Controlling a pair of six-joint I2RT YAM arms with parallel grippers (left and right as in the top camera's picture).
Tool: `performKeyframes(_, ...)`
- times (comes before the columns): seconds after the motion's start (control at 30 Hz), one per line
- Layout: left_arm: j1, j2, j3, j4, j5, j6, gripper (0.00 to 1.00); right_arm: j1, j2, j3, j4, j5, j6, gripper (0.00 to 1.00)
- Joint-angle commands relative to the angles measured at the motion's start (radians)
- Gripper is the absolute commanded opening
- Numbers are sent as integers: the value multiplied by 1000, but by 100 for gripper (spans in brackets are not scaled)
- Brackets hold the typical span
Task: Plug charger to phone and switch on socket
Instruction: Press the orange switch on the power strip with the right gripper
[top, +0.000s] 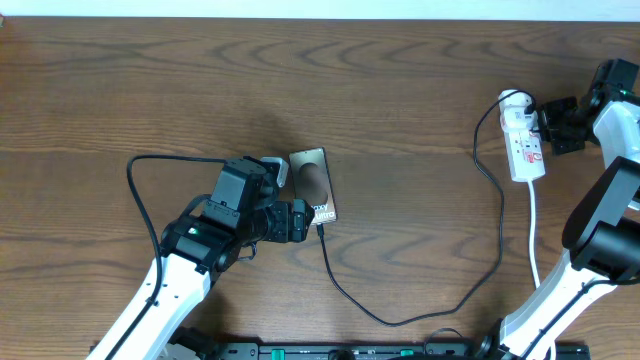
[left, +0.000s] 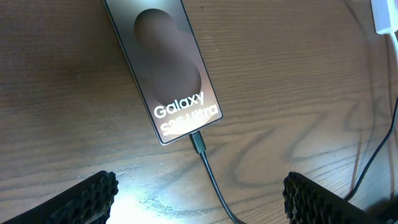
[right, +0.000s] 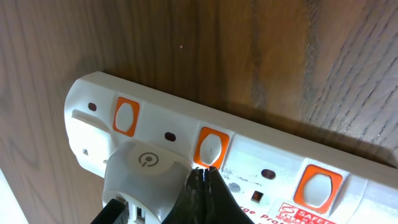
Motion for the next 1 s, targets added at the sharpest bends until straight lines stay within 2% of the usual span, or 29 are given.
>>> performKeyframes(0.0, -3, -5, 5, -4, -14, -2, 87, -5, 2, 23, 3, 0, 19, 1)
performKeyframes(0.97, -3, -5, 5, -60, -14, -2, 87, 73, 92, 19, 26, 11, -29, 1)
